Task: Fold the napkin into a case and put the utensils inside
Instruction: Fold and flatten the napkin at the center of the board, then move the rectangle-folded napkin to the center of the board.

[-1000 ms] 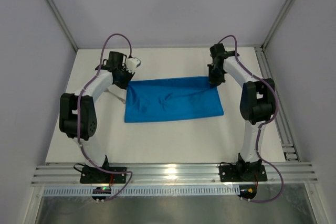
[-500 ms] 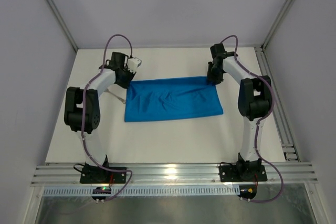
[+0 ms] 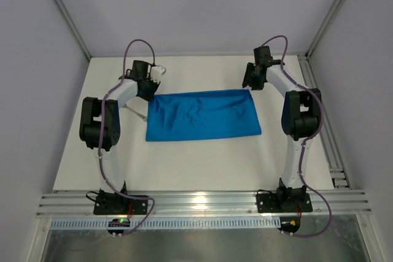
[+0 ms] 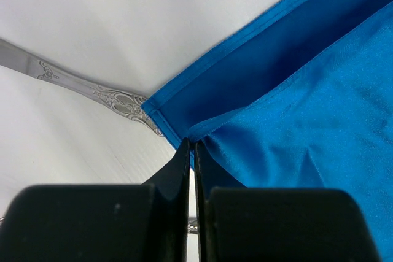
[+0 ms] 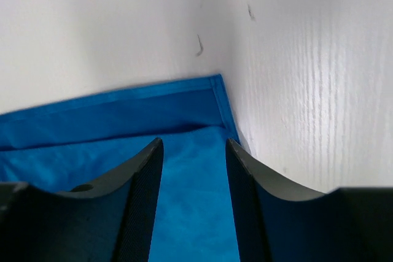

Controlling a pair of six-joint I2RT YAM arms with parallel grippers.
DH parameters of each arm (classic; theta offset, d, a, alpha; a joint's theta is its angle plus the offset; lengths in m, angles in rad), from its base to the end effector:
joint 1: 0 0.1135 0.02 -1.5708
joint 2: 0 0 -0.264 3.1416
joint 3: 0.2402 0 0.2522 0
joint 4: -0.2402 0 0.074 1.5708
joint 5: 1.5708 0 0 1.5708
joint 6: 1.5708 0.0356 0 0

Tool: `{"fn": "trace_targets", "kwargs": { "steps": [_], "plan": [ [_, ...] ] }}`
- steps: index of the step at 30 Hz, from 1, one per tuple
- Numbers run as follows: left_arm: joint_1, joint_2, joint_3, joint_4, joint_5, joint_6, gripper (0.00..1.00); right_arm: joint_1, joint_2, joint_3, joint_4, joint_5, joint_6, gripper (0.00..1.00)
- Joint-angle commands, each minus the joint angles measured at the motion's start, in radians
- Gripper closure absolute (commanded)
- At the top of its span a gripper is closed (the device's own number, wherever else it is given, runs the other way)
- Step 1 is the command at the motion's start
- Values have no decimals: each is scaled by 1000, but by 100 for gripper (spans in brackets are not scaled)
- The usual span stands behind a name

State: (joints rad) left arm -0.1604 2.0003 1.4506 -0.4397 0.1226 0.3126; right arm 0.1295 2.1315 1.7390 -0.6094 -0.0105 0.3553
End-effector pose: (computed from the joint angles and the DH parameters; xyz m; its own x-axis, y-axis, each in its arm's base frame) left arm 0.4240 -0.0730 0.1853 -0.7158 0.4250 -0.5540 0.4676 0.8810 0.0716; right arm 0.4647 0.0609 0.2065 -0.8301 0.2427 -0.5020 0.1643 0.9668 0.1957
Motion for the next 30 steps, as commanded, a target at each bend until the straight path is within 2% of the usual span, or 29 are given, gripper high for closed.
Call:
{"fn": "trace_targets", "kwargs": {
  "steps": [1, 9, 12, 15, 17, 18, 20, 21, 23, 24, 30],
  "plan": [
    [13, -17, 36, 47, -11, -27, 100, -16, -142, -77, 28, 1, -61, 51],
    [15, -29, 30, 39, -20, -50, 100, -7, -330, -522, 60, 58, -59, 44],
    [13, -29, 27, 30, -9, -56, 100, -8, -369, -628, 115, -24, -53, 44],
    [13, -34, 19, 29, -12, -63, 100, -8, -363, -670, 134, -16, -49, 45],
    [13, -38, 16, 21, -11, -66, 100, -7, -355, -680, 135, -11, -50, 50],
    [13, -40, 11, 18, -9, -66, 100, -7, -355, -693, 135, -22, -50, 59],
    [13, -57, -1, 12, -3, -64, 100, -7, -367, -711, 141, -31, -53, 69],
    [13, -64, -16, 10, 8, -61, 100, -7, -377, -732, 143, -31, -55, 78],
    [13, -93, -38, 7, 18, -49, 100, -7, -416, -757, 143, -34, -58, 88],
    [13, -104, -61, 6, 35, -44, 100, -7, -448, -785, 137, -48, -62, 96],
    [9, -214, -144, -22, 133, -4, 100, -7, -613, -912, 68, -106, -68, 96]
  ]
}}
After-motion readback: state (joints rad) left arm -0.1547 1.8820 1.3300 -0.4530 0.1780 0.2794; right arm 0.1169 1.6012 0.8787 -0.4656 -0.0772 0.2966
